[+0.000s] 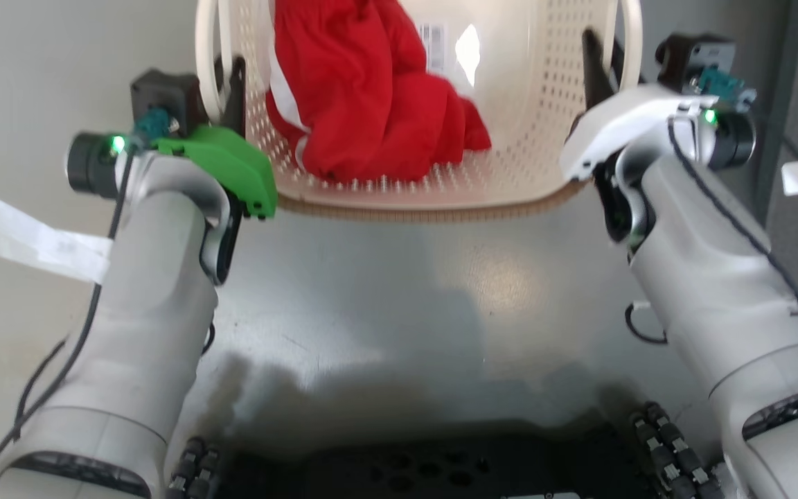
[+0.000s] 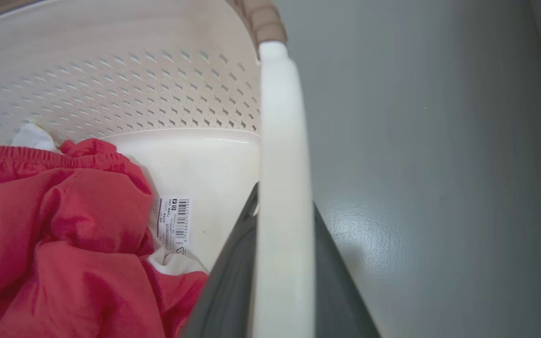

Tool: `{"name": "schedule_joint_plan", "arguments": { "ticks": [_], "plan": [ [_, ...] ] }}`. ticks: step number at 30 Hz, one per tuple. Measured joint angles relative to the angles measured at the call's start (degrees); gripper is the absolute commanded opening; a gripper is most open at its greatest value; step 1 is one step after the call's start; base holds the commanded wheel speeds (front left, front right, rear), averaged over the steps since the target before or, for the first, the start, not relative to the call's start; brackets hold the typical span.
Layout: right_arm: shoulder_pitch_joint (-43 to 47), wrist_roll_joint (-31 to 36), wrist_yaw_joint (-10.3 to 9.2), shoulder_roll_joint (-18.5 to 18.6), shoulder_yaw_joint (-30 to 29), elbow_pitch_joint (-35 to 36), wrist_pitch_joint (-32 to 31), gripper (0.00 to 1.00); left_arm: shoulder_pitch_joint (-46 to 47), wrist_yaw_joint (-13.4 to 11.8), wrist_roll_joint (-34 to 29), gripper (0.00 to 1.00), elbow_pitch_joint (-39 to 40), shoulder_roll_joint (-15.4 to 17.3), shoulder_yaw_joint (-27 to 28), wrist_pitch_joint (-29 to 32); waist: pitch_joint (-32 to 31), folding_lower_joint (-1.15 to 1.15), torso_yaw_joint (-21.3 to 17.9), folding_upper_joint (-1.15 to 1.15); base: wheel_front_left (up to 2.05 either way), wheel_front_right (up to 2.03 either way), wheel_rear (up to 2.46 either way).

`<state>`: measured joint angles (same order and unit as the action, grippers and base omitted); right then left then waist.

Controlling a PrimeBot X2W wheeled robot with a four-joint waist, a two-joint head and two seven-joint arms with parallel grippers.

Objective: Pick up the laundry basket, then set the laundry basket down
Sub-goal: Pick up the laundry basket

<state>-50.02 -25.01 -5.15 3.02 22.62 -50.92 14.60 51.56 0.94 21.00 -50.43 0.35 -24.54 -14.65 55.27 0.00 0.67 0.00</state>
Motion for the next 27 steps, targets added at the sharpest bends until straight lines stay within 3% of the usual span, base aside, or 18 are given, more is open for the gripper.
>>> {"name": "schedule_joint_plan", "arguments": {
  "ticks": [16,27],
  "plan": [
    [7.2,-5.7,1.71,-1.9,5.2,-9.3,-0.9,0.00,-9.6,0.2,4.3,0.00,-7.1,-1.7,-0.1,0.1,-11.5,0.00,-0.3,0.00,0.00,0.00,0.00],
    [12.2,-10.5,3.07,-2.3,9.5,-11.4,-5.4,0.00,-14.8,2.7,9.3,0.00,-12.5,-2.1,-2.1,1.1,-21.2,0.01,0.0,0.00,0.00,0.00,0.00]
  ]
}}
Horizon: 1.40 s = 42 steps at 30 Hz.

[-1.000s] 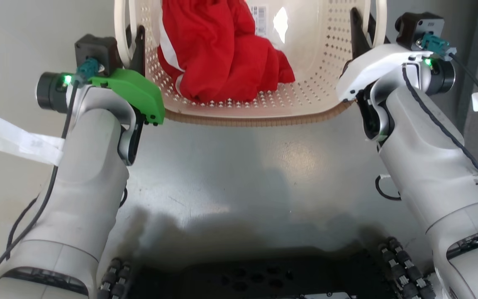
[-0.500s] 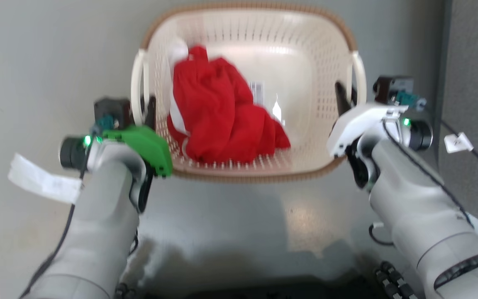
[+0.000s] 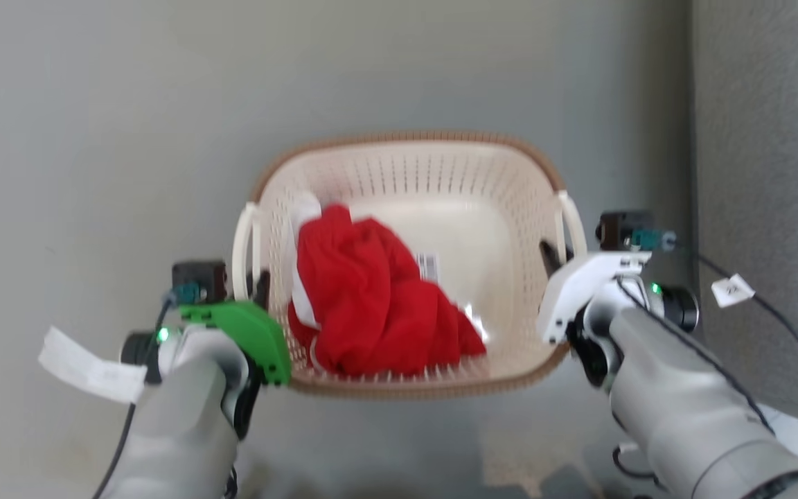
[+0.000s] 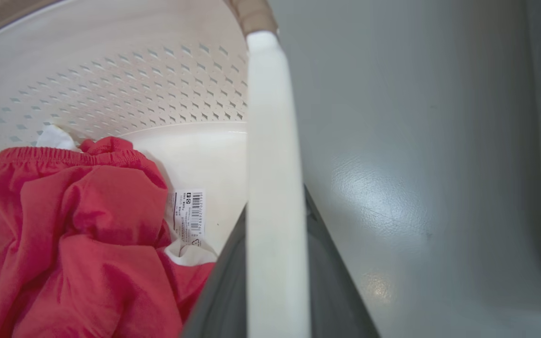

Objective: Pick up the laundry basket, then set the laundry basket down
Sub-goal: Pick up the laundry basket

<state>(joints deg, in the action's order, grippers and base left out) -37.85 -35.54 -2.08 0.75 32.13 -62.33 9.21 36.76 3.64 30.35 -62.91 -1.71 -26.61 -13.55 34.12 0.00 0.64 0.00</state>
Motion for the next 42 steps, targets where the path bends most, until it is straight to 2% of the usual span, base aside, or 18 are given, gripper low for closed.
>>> {"name": "schedule_joint_plan", "arguments": {
  "ticks": [25,36,42],
  "plan": [
    [14.5,-7.7,-0.63,-0.2,9.6,1.3,-5.8,0.00,-13.6,1.4,4.8,0.00,-4.9,-0.3,-3.6,2.4,-20.5,0.00,-0.1,0.00,0.00,0.00,0.00],
    [20.9,-11.0,-2.13,-0.1,13.6,2.8,-7.3,0.00,-19.6,1.4,7.4,0.00,-5.6,-0.2,-4.8,2.9,-29.3,0.00,-0.6,0.00,0.00,0.00,0.00],
    [21.1,-11.7,-3.09,0.1,14.9,3.6,-7.3,0.00,-19.8,1.3,7.8,0.00,-5.3,0.0,-5.3,2.9,-32.5,0.00,-0.9,0.00,0.00,0.00,0.00]
  ]
}}
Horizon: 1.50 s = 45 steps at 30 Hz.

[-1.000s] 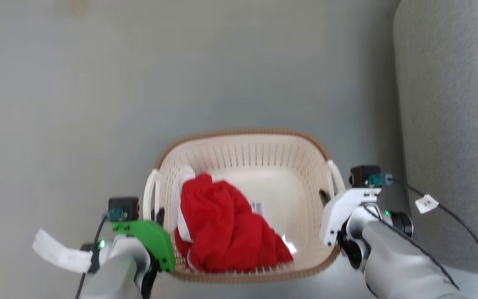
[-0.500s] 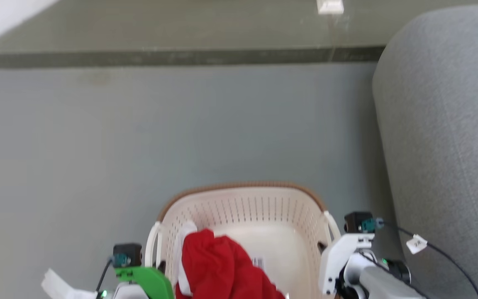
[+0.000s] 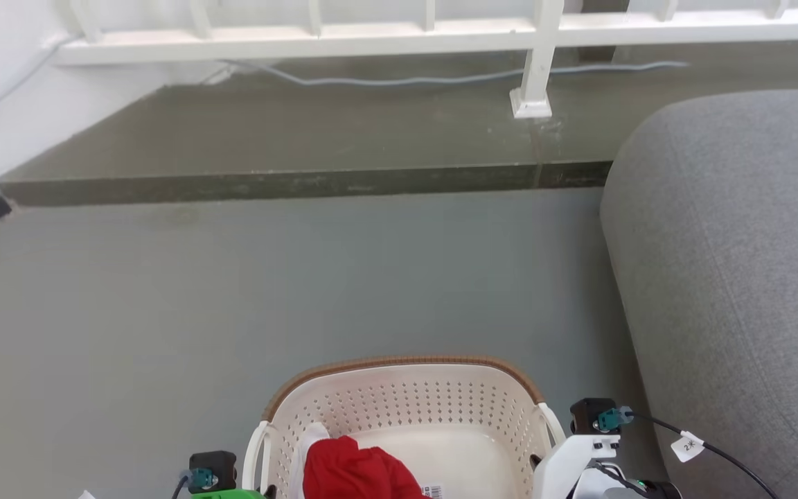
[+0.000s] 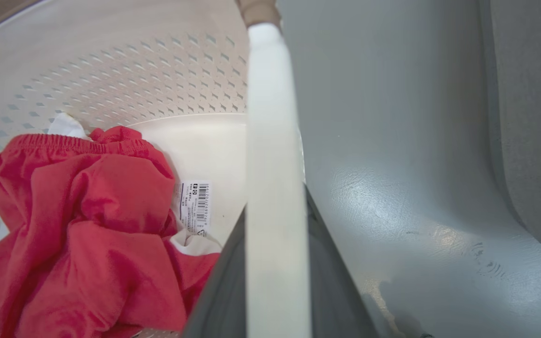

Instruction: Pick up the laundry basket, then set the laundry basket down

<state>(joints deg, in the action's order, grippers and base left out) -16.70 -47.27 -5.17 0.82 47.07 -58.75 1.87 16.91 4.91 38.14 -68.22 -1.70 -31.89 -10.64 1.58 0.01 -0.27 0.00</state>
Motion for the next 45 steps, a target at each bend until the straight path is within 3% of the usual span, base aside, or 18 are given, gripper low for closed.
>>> {"name": "schedule_joint_plan", "arguments": {
  "ticks": [19,45],
  "plan": [
    [0.0,-3.0,-1.42,0.3,3.1,0.6,0.0,0.00,0.0,-0.9,0.5,0.00,0.6,0.5,-1.9,0.0,-1.1,0.00,-0.3,0.00,0.00,0.00,0.00],
    [-0.5,-6.5,-1.92,0.6,6.1,0.1,1.2,0.00,0.0,-2.0,2.5,0.00,0.9,0.6,-3.5,0.0,-1.3,0.00,-0.7,0.00,0.00,0.00,0.00]
  ]
}}
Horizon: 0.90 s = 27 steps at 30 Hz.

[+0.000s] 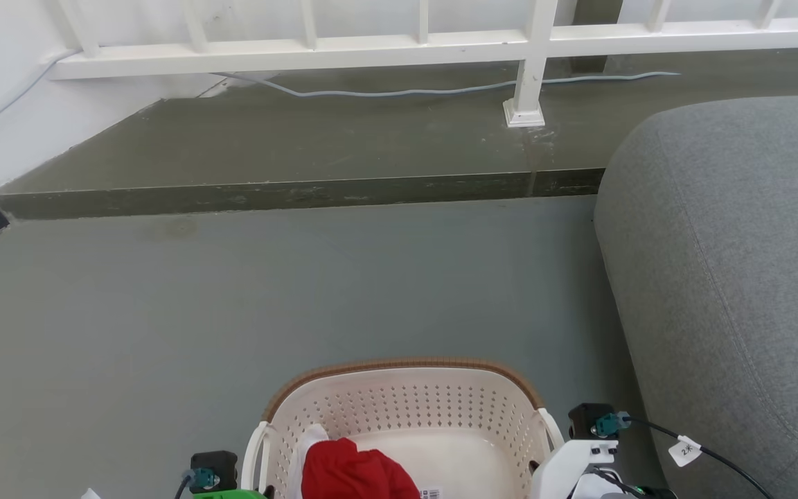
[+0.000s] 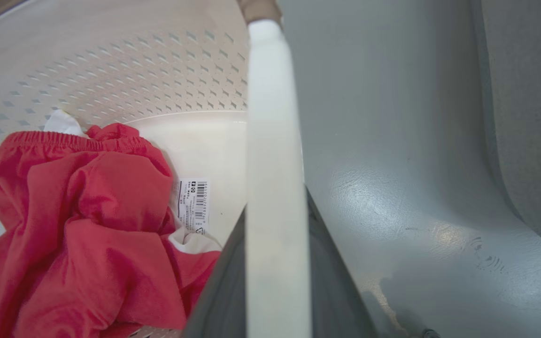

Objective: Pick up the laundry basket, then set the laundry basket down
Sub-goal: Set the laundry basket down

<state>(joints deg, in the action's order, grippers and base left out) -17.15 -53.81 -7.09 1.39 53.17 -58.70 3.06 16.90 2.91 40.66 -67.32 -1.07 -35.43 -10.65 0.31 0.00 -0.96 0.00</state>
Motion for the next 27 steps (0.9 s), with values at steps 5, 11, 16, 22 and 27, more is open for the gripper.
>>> {"name": "schedule_joint_plan", "arguments": {
  "ticks": [5,11,16,22,27],
  "plan": [
    [-0.4,-0.3,-0.02,0.0,0.7,0.0,0.2,0.00,0.0,-0.5,0.5,0.00,0.1,0.0,0.0,-0.1,0.5,0.00,-0.1,0.00,0.00,0.00,0.00],
    [-3.5,-0.3,-0.07,0.2,1.2,0.1,0.5,0.00,1.2,-1.1,1.0,0.00,1.1,0.2,0.7,-0.8,2.8,0.00,-0.4,0.00,0.00,0.00,0.00],
    [-8.5,-0.3,-0.10,0.3,1.4,0.3,1.3,0.00,5.5,-1.7,1.0,0.00,1.4,0.2,2.0,-1.4,5.9,0.00,-0.6,0.00,0.00,0.00,0.00],
    [-13.7,0.0,-0.14,0.5,1.6,0.2,2.0,0.00,9.8,-2.4,1.0,0.00,2.4,0.7,2.3,-1.6,10.3,0.00,-0.8,0.00,0.00,0.00,0.00],
    [-17.3,0.0,-0.15,0.6,1.2,0.1,2.8,0.00,12.9,-2.5,0.9,0.00,3.0,1.1,2.2,-2.0,14.2,0.00,-1.0,0.00,0.00,0.00,0.00]
  ]
}}
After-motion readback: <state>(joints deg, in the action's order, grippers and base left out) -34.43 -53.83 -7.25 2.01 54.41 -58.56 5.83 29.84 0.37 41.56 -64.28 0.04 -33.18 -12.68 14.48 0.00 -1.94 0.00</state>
